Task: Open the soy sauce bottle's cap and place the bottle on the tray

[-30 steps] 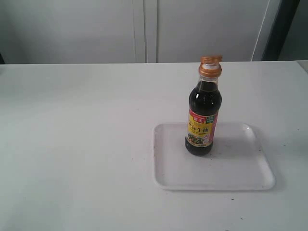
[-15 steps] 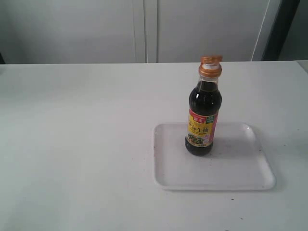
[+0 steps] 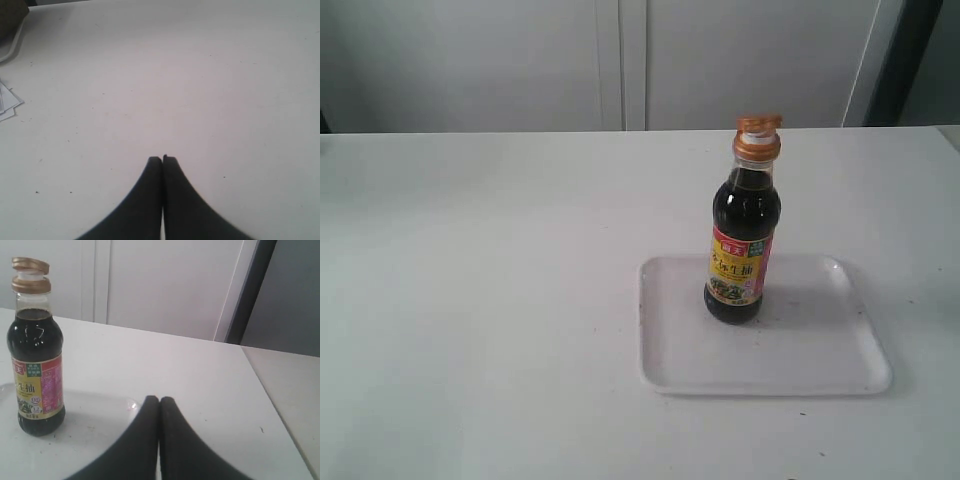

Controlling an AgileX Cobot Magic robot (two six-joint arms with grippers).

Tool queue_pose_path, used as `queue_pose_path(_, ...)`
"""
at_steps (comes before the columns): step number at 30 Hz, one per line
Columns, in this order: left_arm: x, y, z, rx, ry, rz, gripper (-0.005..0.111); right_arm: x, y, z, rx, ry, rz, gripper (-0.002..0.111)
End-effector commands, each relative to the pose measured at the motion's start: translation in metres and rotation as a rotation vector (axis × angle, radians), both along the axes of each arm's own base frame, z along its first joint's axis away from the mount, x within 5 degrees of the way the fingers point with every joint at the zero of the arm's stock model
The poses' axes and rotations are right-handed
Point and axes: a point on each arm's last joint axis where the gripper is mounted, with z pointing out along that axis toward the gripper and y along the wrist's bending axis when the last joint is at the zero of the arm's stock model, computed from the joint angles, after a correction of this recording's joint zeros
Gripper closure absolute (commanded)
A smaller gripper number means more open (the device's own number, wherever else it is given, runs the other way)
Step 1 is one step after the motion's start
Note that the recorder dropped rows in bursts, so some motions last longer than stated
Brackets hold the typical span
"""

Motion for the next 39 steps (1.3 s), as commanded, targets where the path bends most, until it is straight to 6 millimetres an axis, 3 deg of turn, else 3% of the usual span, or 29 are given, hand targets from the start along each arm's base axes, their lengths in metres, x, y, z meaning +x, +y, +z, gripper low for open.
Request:
queue_pose_path(1,0.000,0.000,-0.001,-0.011,0.000,0.002,0.107,0.000,0.000,-0.016,0.015,0.003,-0.012,0.108)
queue_pose_path(15,0.000,0.000,-0.001,-0.011,0.002,0.002,0.107,0.008,-0.001,-0.060,0.057,0.090,-0.024,0.108)
queue_pose_path(39,0.000,0.000,-0.001,-0.011,0.002,0.002,0.107,0.008,-0.001,-0.064,0.099,0.129,-0.034,0.108)
